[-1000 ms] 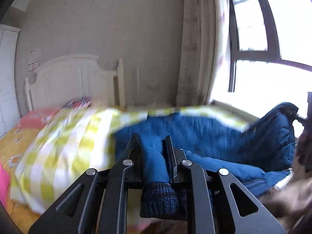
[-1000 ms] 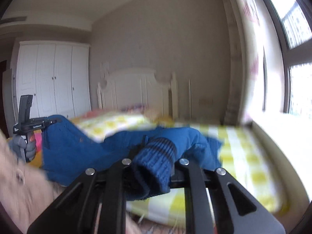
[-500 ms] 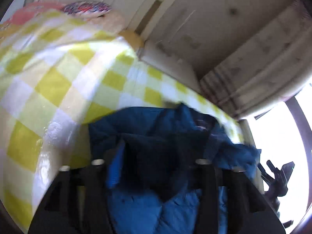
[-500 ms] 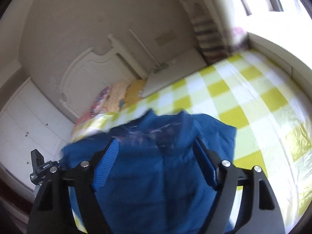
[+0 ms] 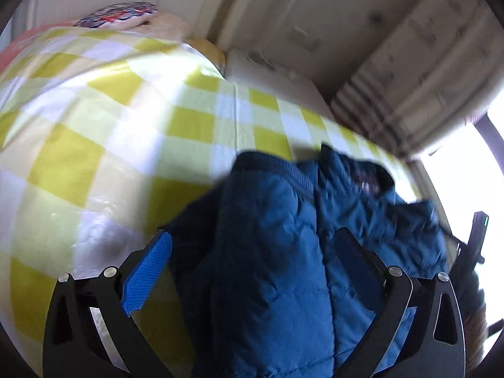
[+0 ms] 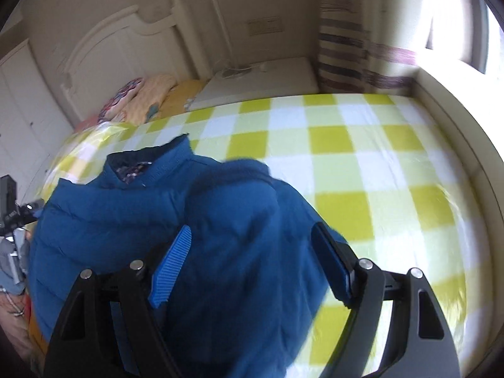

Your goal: Fold large clothes

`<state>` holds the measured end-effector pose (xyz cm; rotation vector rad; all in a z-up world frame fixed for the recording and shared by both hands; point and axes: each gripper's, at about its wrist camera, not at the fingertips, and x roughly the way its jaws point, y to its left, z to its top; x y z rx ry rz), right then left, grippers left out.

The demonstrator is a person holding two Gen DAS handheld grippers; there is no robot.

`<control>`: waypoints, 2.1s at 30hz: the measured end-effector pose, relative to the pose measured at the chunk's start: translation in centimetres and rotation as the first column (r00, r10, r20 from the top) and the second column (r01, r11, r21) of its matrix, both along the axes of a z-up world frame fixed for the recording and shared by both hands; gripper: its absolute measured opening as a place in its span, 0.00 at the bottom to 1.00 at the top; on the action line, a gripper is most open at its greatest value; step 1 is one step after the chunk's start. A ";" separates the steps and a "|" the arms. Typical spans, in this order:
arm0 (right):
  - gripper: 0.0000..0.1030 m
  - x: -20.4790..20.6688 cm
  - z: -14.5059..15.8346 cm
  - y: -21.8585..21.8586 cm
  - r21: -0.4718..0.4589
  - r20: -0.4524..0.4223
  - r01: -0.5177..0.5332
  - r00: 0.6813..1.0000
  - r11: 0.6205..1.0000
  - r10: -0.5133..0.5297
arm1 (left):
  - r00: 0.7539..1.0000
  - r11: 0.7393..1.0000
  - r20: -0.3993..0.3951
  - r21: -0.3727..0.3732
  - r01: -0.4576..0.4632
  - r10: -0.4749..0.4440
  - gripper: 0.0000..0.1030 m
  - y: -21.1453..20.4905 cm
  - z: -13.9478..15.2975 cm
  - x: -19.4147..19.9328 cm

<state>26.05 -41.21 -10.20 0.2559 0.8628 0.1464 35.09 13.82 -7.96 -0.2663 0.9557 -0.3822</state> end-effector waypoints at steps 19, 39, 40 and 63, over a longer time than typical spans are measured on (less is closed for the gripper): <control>0.69 2.7 -1.9 2.2 -0.049 0.037 -0.104 0.994 0.993 0.106 | 0.982 0.968 -0.001 0.167 0.188 -0.191 0.77 -4.8 -0.2 3.9; 0.18 9.7 2.2 4.2 -0.239 0.016 -0.016 1.000 0.971 0.021 | 0.997 0.960 0.078 0.279 0.001 -0.024 0.21 -6.9 3.1 9.5; 0.20 10.3 0.0 4.3 -0.236 -0.022 -0.014 1.000 0.972 0.009 | 0.996 0.950 0.083 0.312 -0.003 -0.024 0.26 -7.3 1.3 9.6; 0.68 11.0 2.5 14.2 -0.206 0.006 -0.153 0.988 0.967 0.157 | 0.984 0.935 0.171 0.355 -0.021 -0.042 0.93 -15.6 2.4 7.4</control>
